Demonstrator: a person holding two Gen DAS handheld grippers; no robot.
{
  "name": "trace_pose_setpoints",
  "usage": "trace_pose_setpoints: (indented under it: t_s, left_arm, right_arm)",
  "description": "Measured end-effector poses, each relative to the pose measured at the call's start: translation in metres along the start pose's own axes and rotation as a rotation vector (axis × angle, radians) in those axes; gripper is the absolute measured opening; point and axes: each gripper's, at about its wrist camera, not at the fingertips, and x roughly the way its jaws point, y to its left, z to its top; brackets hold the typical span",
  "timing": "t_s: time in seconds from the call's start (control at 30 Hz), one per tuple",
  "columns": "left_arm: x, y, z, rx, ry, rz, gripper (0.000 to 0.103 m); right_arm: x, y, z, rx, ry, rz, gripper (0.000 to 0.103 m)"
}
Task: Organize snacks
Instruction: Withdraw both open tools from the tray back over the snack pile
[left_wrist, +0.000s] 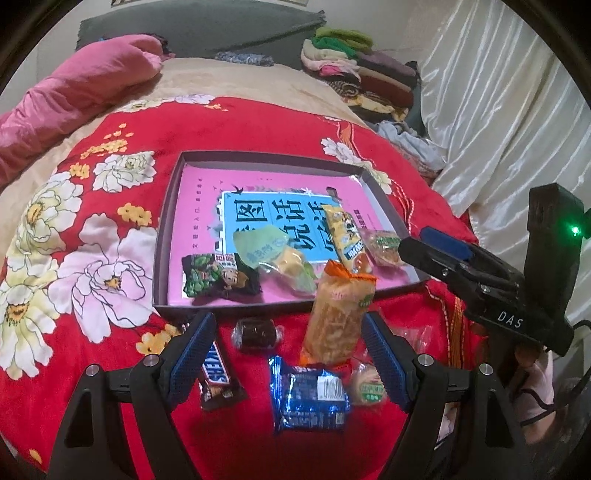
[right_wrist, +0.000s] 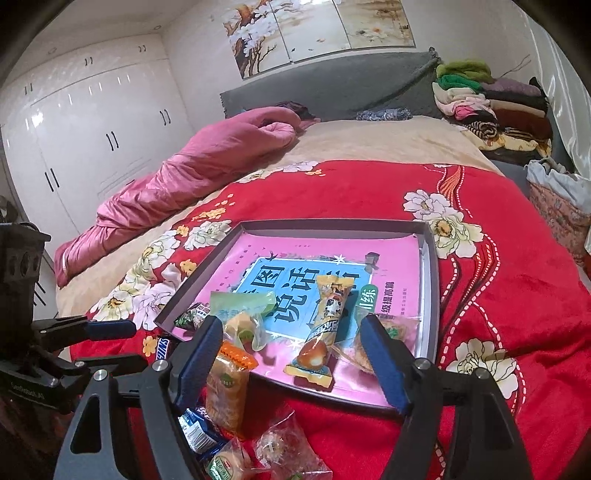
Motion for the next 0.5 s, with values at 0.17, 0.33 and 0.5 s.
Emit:
trace_pose_setpoints:
  t_s: [0.17,0.33,0.5]
  left_arm:
    - [0.0,-0.001,-0.006,0.007,0.015,0.0,0.082]
    - [0.002,-0.003,-0.013,0.007,0.038,-0.009,0.082]
    - [0.003,-0.005,-0.018,0.016,0.055,-0.012,0.082]
  right_arm:
    - [-0.004,0.001,-0.002,-0.004,-0.004,0.003,0.078]
    - [-0.006,0.003,-0.005,-0.012,-0.001,0.006,0.082]
    - [-0.007,0.004,-0.007,-0.011,0.003,0.008,0.082]
